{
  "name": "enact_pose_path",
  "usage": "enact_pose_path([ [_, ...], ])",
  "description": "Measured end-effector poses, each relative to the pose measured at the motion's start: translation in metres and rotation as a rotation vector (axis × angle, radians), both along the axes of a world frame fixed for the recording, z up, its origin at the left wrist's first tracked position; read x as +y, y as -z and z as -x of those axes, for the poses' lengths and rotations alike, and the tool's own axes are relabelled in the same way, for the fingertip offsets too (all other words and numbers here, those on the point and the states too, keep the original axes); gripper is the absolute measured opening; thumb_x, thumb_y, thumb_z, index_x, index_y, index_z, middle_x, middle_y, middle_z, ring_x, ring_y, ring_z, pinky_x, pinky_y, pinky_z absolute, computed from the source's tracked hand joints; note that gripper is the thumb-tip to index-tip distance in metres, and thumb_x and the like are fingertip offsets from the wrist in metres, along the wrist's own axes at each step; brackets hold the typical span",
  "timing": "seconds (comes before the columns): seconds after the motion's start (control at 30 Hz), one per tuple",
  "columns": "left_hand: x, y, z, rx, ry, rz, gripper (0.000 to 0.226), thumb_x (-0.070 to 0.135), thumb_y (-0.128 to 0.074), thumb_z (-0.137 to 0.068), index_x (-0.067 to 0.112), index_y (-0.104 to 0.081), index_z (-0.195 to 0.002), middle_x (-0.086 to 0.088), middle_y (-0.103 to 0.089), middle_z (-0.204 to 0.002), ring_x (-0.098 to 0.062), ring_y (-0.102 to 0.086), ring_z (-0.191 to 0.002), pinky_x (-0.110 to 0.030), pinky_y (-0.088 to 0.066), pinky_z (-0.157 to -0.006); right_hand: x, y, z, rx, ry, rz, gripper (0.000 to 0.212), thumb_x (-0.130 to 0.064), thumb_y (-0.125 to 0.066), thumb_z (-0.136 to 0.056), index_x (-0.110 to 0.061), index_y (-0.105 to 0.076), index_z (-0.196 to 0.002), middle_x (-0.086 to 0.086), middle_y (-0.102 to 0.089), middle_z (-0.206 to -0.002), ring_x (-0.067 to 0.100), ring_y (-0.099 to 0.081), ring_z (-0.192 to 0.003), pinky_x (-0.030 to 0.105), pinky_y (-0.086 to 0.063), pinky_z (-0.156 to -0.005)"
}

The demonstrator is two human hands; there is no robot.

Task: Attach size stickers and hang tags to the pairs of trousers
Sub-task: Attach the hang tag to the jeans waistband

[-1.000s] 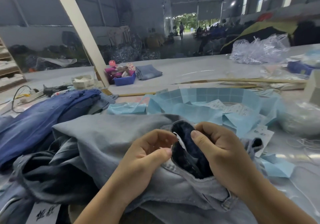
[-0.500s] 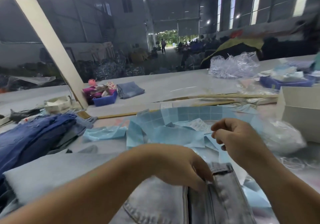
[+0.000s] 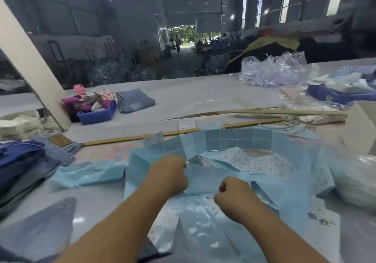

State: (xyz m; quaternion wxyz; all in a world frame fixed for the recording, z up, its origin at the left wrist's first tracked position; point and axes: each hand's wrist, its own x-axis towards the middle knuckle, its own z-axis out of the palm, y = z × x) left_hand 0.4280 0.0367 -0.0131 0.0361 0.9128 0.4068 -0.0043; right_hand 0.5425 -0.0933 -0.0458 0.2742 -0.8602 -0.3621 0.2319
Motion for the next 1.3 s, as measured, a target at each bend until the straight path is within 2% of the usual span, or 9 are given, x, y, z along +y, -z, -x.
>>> enact_pose_path([
  [0.17,0.041,0.045,0.015,-0.157,-0.079,-0.142,0.056,0.022,-0.063,-0.084,0.022,-0.044,-0.136,-0.003,-0.044,-0.131,-0.025,-0.044,-0.12,-0.035,-0.042,-0.097,0.019,0.022,-0.012,0.085,-0.025,0.022,0.025,-0.025,-0.061,-0.084,-0.022,-0.059,-0.11,-0.002,-0.06,-0.105,0.012,-0.057,-0.085,0.029,-0.049,-0.073],
  [0.33,0.044,0.058,0.014,0.028,-0.021,-0.171,0.109,0.024,-0.065,-0.085,0.032,0.022,-0.149,0.002,0.011,-0.158,-0.029,0.003,-0.147,-0.044,-0.006,-0.12,0.012,0.038,-0.014,0.115,-0.111,0.118,0.055,-0.038,-0.066,-0.083,-0.028,-0.05,-0.135,-0.003,-0.051,-0.136,0.012,-0.05,-0.1,0.023,-0.037,-0.068],
  [0.47,0.046,0.056,0.015,0.076,0.009,-0.205,0.083,0.028,-0.064,-0.087,0.028,-0.013,-0.153,0.002,-0.048,-0.14,-0.026,-0.032,-0.133,-0.042,-0.017,-0.111,0.011,0.04,-0.011,0.13,-0.15,0.042,0.055,-0.033,-0.069,-0.081,-0.028,-0.052,-0.133,-0.006,-0.053,-0.131,0.01,-0.052,-0.106,0.024,-0.038,-0.078],
  [0.57,0.044,0.05,0.017,-0.004,0.009,-0.263,0.017,0.02,-0.056,-0.089,0.026,-0.059,-0.105,0.005,-0.063,-0.104,-0.023,-0.049,-0.108,-0.038,-0.023,-0.095,0.011,0.043,-0.009,0.141,-0.176,0.008,0.054,-0.032,-0.07,-0.08,-0.029,-0.054,-0.131,-0.01,-0.056,-0.116,0.004,-0.056,-0.093,0.018,-0.04,-0.069],
  [0.73,0.044,0.045,0.015,-0.175,-0.071,-0.266,0.015,0.02,-0.053,-0.092,0.027,-0.05,-0.079,0.006,-0.061,-0.087,-0.02,-0.055,-0.089,-0.036,-0.027,-0.087,0.013,0.044,-0.007,0.144,-0.248,-0.011,0.057,-0.035,-0.07,-0.08,-0.033,-0.052,-0.134,-0.014,-0.055,-0.128,0.004,-0.054,-0.106,0.02,-0.039,-0.084],
  [0.9,0.044,0.046,0.015,-0.196,-0.096,-0.352,0.05,0.043,-0.068,-0.084,0.024,-0.044,-0.123,0.001,-0.045,-0.121,-0.024,-0.039,-0.114,-0.035,-0.021,-0.093,0.015,0.046,-0.006,0.086,-0.318,0.1,0.059,-0.042,-0.067,-0.081,-0.031,-0.05,-0.137,-0.009,-0.051,-0.139,0.011,-0.053,-0.116,0.022,-0.041,-0.088],
  [1.03,0.039,0.042,0.011,-0.316,0.029,-0.524,0.045,0.036,-0.078,-0.076,0.017,-0.05,-0.104,-0.004,-0.054,-0.103,-0.027,-0.048,-0.096,-0.034,-0.024,-0.082,0.015,0.049,-0.008,-0.173,-0.316,0.279,0.056,-0.052,-0.058,-0.079,-0.03,-0.052,-0.129,-0.005,-0.038,-0.147,0.024,-0.034,-0.135,0.043,-0.032,-0.109],
  [1.2,0.04,0.047,0.019,-0.168,-0.011,-0.086,0.027,0.033,-0.067,-0.088,0.023,-0.042,-0.09,0.004,-0.055,-0.08,-0.022,-0.055,-0.076,-0.03,-0.039,-0.062,0.012,0.057,-0.01,-0.269,-0.239,0.42,0.101,-0.076,-0.055,-0.066,-0.036,-0.02,-0.151,0.001,-0.005,-0.164,0.032,0.003,-0.149,0.06,0.001,-0.114],
  [1.3,0.042,0.049,0.023,-0.027,-0.047,-0.021,0.023,0.029,-0.07,-0.082,0.023,-0.048,-0.083,0.003,-0.054,-0.086,-0.02,-0.055,-0.081,-0.029,-0.041,-0.063,0.013,0.061,-0.01,-0.314,-0.207,0.423,0.1,-0.073,-0.057,-0.063,-0.037,-0.019,-0.149,0.001,-0.008,-0.162,0.033,-0.004,-0.149,0.061,-0.004,-0.114],
])
